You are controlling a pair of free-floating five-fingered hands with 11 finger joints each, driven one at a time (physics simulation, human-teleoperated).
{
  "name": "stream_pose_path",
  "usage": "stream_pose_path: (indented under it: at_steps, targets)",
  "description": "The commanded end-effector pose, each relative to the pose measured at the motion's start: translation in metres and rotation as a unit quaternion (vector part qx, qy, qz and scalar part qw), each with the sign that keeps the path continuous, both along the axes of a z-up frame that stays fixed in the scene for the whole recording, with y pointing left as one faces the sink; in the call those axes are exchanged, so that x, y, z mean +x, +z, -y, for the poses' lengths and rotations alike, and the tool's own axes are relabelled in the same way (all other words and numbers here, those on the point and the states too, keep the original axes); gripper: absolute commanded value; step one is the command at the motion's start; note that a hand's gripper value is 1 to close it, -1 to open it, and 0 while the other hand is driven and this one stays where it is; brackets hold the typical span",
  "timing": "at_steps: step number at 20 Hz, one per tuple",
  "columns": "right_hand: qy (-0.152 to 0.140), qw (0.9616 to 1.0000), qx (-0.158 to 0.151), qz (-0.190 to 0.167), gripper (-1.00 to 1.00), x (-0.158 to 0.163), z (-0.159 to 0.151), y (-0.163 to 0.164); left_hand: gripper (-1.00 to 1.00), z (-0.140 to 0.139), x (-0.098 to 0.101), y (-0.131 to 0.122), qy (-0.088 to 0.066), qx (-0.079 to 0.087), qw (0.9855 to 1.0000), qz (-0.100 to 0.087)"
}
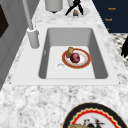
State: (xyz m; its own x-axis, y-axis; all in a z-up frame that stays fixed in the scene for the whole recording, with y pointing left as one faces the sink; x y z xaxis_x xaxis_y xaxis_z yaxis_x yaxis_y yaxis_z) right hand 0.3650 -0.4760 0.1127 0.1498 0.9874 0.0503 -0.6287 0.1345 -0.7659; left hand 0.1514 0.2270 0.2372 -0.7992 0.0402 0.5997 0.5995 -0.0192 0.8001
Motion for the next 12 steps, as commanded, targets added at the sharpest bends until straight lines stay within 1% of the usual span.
stream_pose_path:
  at_steps: [1,4,7,8,9,10,11,12]
  targets:
    - [0.007,1.0000,-0.003,0.000,-1.00,0.014,0.009,-0.031,0.00,0.000,0.000,0.000,0.000,0.000,1.0000,0.000]
    - [0.008,0.9995,0.020,-0.021,-1.00,0.023,0.016,-0.027,0.00,0.000,0.000,0.000,0.000,0.000,1.0000,0.000]
    - [0.010,0.9990,0.034,-0.026,-1.00,0.023,0.019,-0.024,0.00,0.000,0.000,0.000,0.000,0.000,1.0000,0.000]
    - [0.009,0.9991,0.036,-0.022,-1.00,0.019,0.017,-0.024,0.00,0.000,0.000,0.000,0.000,0.000,1.0000,0.000]
    - [0.007,0.9992,0.033,-0.022,1.00,0.016,0.012,-0.023,0.00,0.000,0.000,0.000,0.000,0.000,1.0000,0.000]
    - [0.013,0.9997,0.022,0.000,1.00,0.015,0.011,-0.021,0.00,0.000,0.000,0.000,0.000,0.000,1.0000,0.000]
    - [0.007,0.9994,0.022,0.026,1.00,0.017,0.012,-0.019,0.00,0.000,0.000,0.000,0.000,0.000,1.0000,0.000]
    - [0.003,0.9987,0.025,0.044,1.00,0.018,0.014,-0.017,0.00,0.000,0.000,0.000,0.000,0.000,1.0000,0.000]
